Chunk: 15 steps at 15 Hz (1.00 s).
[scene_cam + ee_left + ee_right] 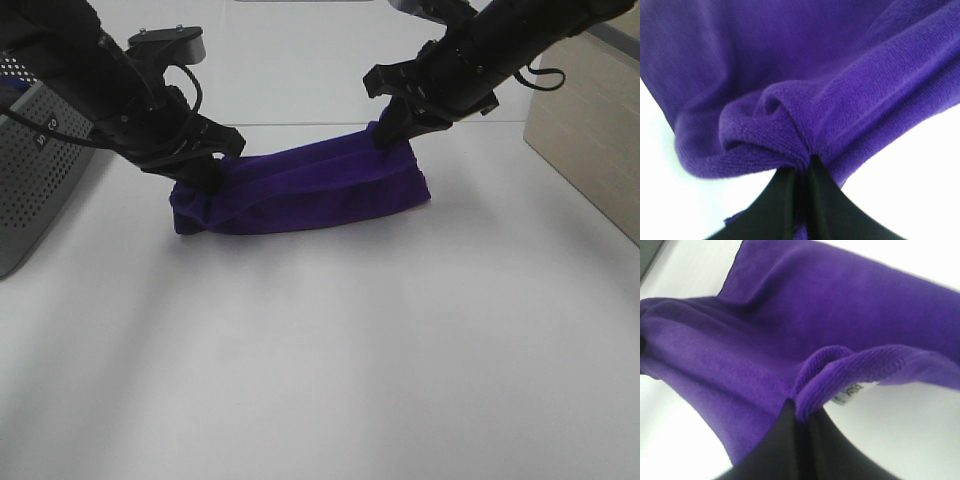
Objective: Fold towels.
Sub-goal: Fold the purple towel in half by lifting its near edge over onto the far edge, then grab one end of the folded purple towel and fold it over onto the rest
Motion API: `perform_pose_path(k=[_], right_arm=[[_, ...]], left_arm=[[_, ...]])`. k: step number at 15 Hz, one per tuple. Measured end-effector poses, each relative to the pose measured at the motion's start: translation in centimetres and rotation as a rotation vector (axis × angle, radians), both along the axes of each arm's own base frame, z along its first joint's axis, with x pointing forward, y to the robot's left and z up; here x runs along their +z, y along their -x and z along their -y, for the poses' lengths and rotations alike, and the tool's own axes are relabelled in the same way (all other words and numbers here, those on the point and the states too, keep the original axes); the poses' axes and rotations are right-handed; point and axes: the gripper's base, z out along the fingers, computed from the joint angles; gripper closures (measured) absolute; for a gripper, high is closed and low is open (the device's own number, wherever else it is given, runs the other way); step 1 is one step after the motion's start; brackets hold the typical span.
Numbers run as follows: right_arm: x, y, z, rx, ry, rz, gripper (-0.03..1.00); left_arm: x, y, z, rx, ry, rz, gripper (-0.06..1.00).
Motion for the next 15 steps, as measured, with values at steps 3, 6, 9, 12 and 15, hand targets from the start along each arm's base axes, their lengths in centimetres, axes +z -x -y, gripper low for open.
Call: perform_pose_path(k=[3, 6, 9, 12, 15], right_arm=[[-2.6, -5.2, -1.1, -0.021, 0.021, 0.037, 0.94], [-5.3, -6.8, -1.5, -0.042, 0.034, 0.013, 0.94], [-7.3, -8.0, -1.6, -0.056, 0.047, 0.012, 0.94], [-8.3, -8.3, -1.6, -0.071, 0.050, 0.008, 0.91], [-8.5, -8.4, -1.3, -0.095, 0.066, 0.001, 0.57]], left_arm=[[-1.8, -4.5, -0.1, 0.018, -0.039, 0.079, 0.93], [-3.6, -7.4, -0.5, 0.043, -0.039, 0.086, 0.93], [-5.7, -8.6, -0.3, 0.042, -0.050, 0.068, 0.92], [-6.3, -8.8, -0.2, 0.042, -0.054, 0.063, 0.85], [-6.7, -9.0, -0.7, 0.049, -0.072, 0.069, 0.50]])
